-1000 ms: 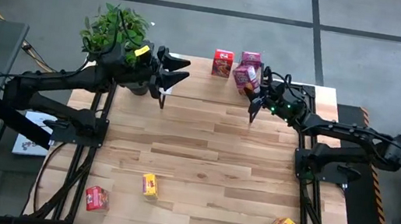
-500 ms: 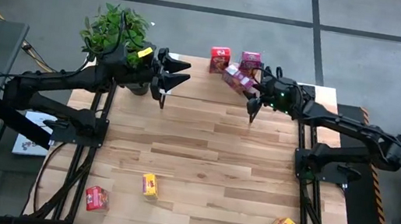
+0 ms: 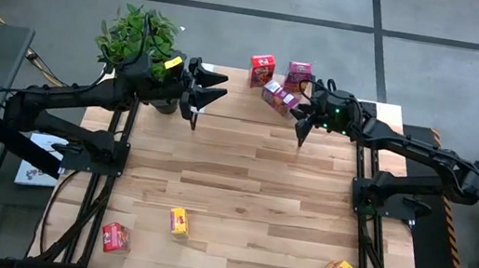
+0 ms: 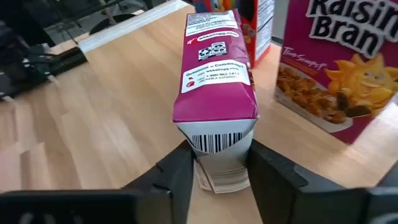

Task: Stack cereal on shelf
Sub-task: Put the purple cereal box on the shelf

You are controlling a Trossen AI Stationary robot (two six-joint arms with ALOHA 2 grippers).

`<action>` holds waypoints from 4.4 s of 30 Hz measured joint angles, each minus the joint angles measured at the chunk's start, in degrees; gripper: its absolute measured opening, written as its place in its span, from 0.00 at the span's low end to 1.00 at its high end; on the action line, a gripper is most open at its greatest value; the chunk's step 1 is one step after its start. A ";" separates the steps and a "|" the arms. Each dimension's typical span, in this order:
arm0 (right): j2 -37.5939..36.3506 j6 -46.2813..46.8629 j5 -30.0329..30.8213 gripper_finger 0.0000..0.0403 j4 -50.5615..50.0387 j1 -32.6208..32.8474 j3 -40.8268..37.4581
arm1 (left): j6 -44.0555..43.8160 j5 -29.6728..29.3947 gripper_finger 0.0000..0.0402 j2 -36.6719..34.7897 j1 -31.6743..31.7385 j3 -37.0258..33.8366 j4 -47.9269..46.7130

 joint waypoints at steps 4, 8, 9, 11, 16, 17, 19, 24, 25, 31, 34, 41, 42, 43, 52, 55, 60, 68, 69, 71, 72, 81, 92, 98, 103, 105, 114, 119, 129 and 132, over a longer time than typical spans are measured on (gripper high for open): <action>0.00 1.49 -2.74 0.42 -0.23 0.00 0.00 | -0.03 0.02 0.61 0.00 0.00 0.02 0.00; -0.02 1.57 -4.76 0.44 -0.48 0.00 0.00 | -0.07 0.23 0.61 0.00 0.00 0.02 -0.46; -0.08 1.61 -5.24 0.43 -0.48 0.00 0.00 | -0.07 0.68 0.61 0.00 0.00 0.02 -0.69; -0.35 1.61 -6.64 0.39 -0.52 0.00 0.00 | -0.12 1.74 0.61 0.00 0.00 0.02 -1.29; -1.29 1.57 -10.34 0.29 -0.49 0.09 0.00 | -1.53 5.66 0.61 0.00 -0.24 0.07 -2.67; -1.47 1.48 -10.86 0.27 -0.37 0.13 0.04 | -1.53 6.09 0.61 0.00 -0.25 0.07 -3.24; -1.95 1.46 -11.19 0.24 -0.52 0.27 0.04 | -1.55 6.41 0.61 0.02 -0.28 0.07 -4.51; -4.76 1.85 -13.34 0.20 -0.38 1.21 0.04 | -1.40 7.87 0.61 -0.13 -0.24 0.07 -9.05; -5.66 2.68 -14.32 0.20 -0.25 1.52 0.04 | -0.99 8.55 0.61 -0.45 -0.24 0.07 -10.23; -11.63 8.44 -17.41 0.20 5.81 5.55 0.04 | 2.82 7.86 0.61 -2.76 -0.28 -0.42 -14.99; -12.77 10.71 -15.71 0.20 12.34 9.28 0.04 | 1.83 4.91 0.61 -3.25 -0.49 -4.77 -9.06; -12.73 11.53 -3.60 0.20 23.71 17.51 0.04 | -5.44 -2.17 0.61 2.93 -3.38 -16.68 22.37; -12.71 11.37 -1.86 0.20 25.14 18.39 0.04 | -5.38 -3.73 0.61 4.32 -3.86 -16.74 24.91; -12.60 11.11 -0.21 0.20 26.49 19.24 0.04 | -5.14 -5.50 0.61 5.73 -4.27 -16.82 27.11; -7.08 10.42 5.81 0.20 38.81 23.09 0.09 | 0.28 -9.32 0.61 18.29 -7.02 -9.35 38.24; -5.02 10.45 5.91 0.20 40.20 23.94 0.09 | 3.40 -9.56 0.61 21.14 -7.08 -5.96 38.19; -4.55 10.59 6.19 0.20 40.53 24.50 0.09 | 6.22 -9.69 0.61 22.10 -6.97 -3.49 38.38; -4.35 12.87 1.29 0.20 38.85 24.44 0.09 | 4.83 -6.11 0.61 21.94 -6.97 -3.48 38.99; -4.35 13.44 -0.13 0.20 38.69 24.42 0.09 | 3.97 -4.62 0.61 21.94 -6.97 -3.48 39.03; -4.37 14.78 -2.33 0.20 38.33 24.33 0.09 | 2.21 -2.26 0.61 21.92 -7.06 -3.48 39.04; -4.35 15.13 -2.69 0.20 38.04 24.34 0.09 | 1.70 -1.57 0.61 21.92 -7.05 -3.48 39.01; -4.54 16.90 -3.50 0.27 35.91 24.35 0.07 | 1.54 -0.87 0.50 21.44 -6.74 -3.48 38.19; -11.68 18.04 -3.67 0.63 22.09 21.73 0.06 | 9.74 0.35 0.29 11.65 -4.19 -3.45 14.56; -8.18 13.32 -7.83 0.64 6.94 19.53 8.06 | 11.76 2.79 0.29 10.38 -4.24 -1.41 -1.20; -1.34 5.75 -12.70 0.64 -3.35 18.55 17.76 | 13.96 4.42 0.29 14.96 -4.74 5.29 -15.47; 1.15 2.15 -12.60 0.64 -8.39 18.34 21.35 | 14.02 4.55 0.29 16.15 -4.74 6.95 -18.41; 5.71 -1.59 -13.24 0.64 -13.43 17.81 27.30 | 17.65 4.61 0.29 17.44 -5.40 9.23 -18.96; 7.14 -0.11 -15.20 0.64 -12.00 17.81 27.31 | 20.98 4.59 0.29 17.49 -5.94 9.22 -17.56; 10.58 2.53 -16.64 0.64 -6.82 18.35 27.28 | 24.61 4.50 0.29 18.12 -6.40 9.25 -17.28; 10.82 2.56 -17.20 0.64 -6.04 18.43 27.28 | 24.20 4.54 0.29 19.07 -6.40 9.18 -18.02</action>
